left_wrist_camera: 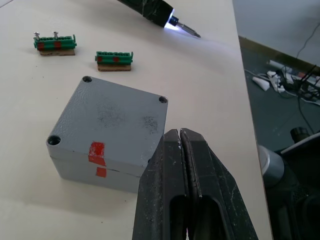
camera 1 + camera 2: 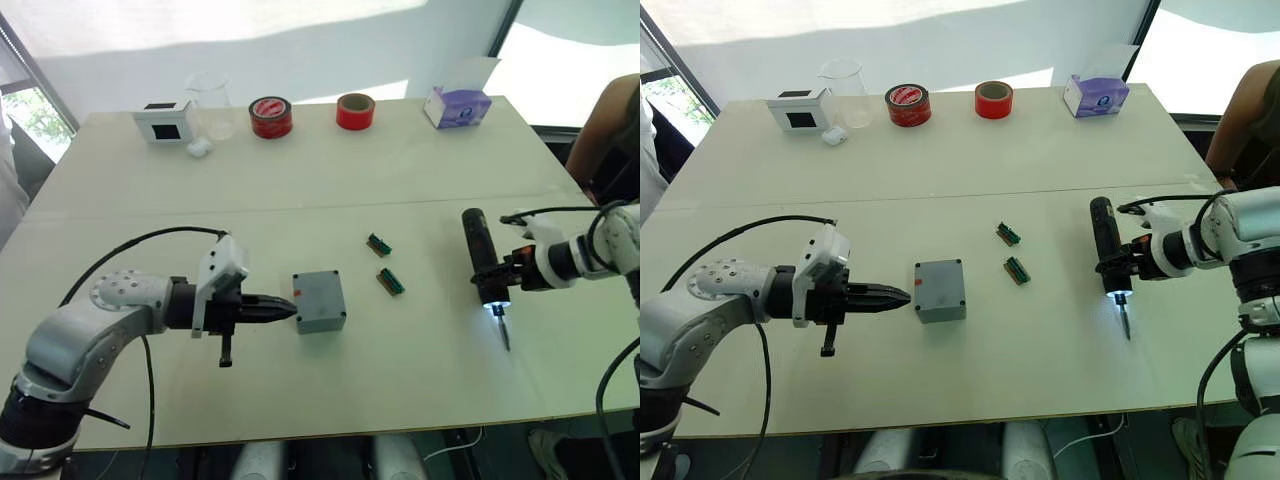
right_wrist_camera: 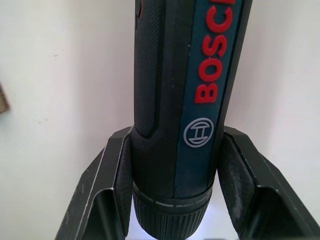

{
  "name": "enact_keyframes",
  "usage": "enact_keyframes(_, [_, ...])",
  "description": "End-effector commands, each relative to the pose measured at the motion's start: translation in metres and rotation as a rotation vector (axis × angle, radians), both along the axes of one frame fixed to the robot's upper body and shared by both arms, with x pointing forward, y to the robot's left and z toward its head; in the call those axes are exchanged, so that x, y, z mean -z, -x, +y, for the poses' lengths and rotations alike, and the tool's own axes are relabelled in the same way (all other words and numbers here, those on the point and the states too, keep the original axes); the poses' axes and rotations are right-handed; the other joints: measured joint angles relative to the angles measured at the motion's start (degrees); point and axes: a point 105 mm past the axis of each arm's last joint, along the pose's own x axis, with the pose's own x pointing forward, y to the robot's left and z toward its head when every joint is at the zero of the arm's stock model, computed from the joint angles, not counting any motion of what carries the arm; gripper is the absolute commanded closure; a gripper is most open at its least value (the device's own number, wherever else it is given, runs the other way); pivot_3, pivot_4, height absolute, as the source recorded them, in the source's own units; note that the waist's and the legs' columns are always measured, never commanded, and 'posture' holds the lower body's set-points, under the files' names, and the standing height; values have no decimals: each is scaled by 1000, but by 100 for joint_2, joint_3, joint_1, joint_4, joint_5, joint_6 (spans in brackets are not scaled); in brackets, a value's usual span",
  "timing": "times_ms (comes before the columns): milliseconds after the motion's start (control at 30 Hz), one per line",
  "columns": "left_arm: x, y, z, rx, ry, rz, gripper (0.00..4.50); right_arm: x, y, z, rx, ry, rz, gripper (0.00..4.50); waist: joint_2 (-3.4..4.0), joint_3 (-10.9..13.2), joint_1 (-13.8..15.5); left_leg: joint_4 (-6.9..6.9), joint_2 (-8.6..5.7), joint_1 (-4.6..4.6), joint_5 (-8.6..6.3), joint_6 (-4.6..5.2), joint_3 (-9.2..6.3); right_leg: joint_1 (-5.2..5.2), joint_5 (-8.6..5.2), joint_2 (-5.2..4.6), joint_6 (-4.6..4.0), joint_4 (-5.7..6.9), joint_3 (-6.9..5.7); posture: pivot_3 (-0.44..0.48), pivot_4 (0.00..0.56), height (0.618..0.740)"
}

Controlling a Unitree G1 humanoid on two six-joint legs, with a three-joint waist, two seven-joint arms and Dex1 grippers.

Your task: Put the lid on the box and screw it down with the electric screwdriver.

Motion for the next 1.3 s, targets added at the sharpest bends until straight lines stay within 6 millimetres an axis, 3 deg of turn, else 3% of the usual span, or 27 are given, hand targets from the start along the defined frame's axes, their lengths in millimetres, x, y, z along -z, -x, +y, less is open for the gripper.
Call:
enact_keyframes(33, [-3, 5, 0, 12, 0, -15, 4500, -6, -2, -15, -12, 79, -9, 2683, -1, 1, 5, 3, 0, 0, 0, 0, 0, -1, -1, 0, 1, 6, 0, 0, 150, 740])
enact_keyframes(100, [-1, 3, 3, -7, 4, -5, 4500, 3, -2, -19, -14, 114, 17, 1655, -2, 1, 9, 6, -1, 2, 0, 0, -2, 0, -1, 0, 1, 11, 0, 0, 150, 740])
enact_keyframes(133, [-1, 2, 4, -15, 3, -8, 4500, 5, -1, -19, -26, 114, 26, 1543, -4, 1, 9, 8, -1, 3, 0, 0, -2, 0, -1, -1, 1, 13, 0, 0, 150, 740])
enact_keyframes(267, [-5, -13, 12, -94, -12, -91, 4500, -1, -7, -25, -63, 179, -22, 155, -14, 3, 20, 18, -2, 9, 1, -1, -8, 13, -1, 0, 1, 18, -1, 0, 150, 740])
enact_keyframes(333, [-4, -17, 14, -120, -25, -100, 4500, -6, -11, -25, -74, 184, -51, 64, -14, 3, 21, 22, -4, 11, 1, -2, -8, 16, 0, -1, 0, 19, -1, 0, 150, 740])
enact_keyframes(400, [-10, -25, 20, -157, -18, -108, 4500, -30, -24, -14, -109, 150, -154, 64, -13, 4, 16, 22, -5, 11, 2, -4, -8, 14, 0, -1, 0, 24, 0, 0, 150, 740])
enact_keyframes(467, [-13, -31, 27, -190, -29, -129, 4500, -63, -33, 6, -190, 101, -280, 64, 0, 21, -4, 22, -5, 10, 10, -18, -5, 4, 0, -1, 1, 32, 2, 0, 150, 740])
enact_keyframes(533, [-13, -36, 33, -218, -44, -142, 4500, -83, -38, 21, -295, 108, -400, 64, 16, 32, -40, 19, -4, 8, 14, -25, -3, -7, 1, 0, 3, 38, 5, 0, 150, 740])
enact_keyframes(633, [-8, -44, 40, -275, -69, -160, 4500, -93, -23, 59, -516, 94, -489, 64, 15, 33, -21, 7, 11, 10, 26, -46, -4, -14, -4, 19, 8, 39, 7, 0, 150, 740])
enact_keyframes(767, [4, -50, 36, -299, -96, -175, 4500, -81, 5, 105, -745, 30, -535, 64, 10, 34, 2, 7, 14, 9, 18, -32, -8, -14, -6, 19, 10, 45, 6, 0, 150, 740])
enact_keyframes(867, [16, -52, 28, -300, -100, -156, 4500, -52, 41, 139, -945, -30, -502, 64, 5, 35, 85, 18, 3, 10, 10, -19, -9, -4, -5, 7, 10, 49, 6, 0, 150, 740])
enact_keyframes(1033, [39, -50, 21, -273, -161, -139, 4500, -12, 76, 164, -1090, -64, -410, 64, -2, 36, 131, 27, -1, 9, 10, -19, -10, -4, -3, 2, 12, 58, 7, 0, 150, 740])
enact_keyframes(1133, [51, -48, 18, -263, -170, -115, 4500, 6, 76, 178, -1083, -74, -400, 64, -10, 30, 119, 27, 0, 14, 11, -20, -10, -3, -3, 3, 11, 60, 7, 0, 150, 740])
enact_keyframes(1300, [57, -48, 14, -219, -186, -106, 4500, 11, 74, 198, -1052, -123, -436, 64, -12, 31, 113, 27, 3, 14, 15, -28, -11, -10, -3, 6, 10, 71, 7, 0, 150, 740])
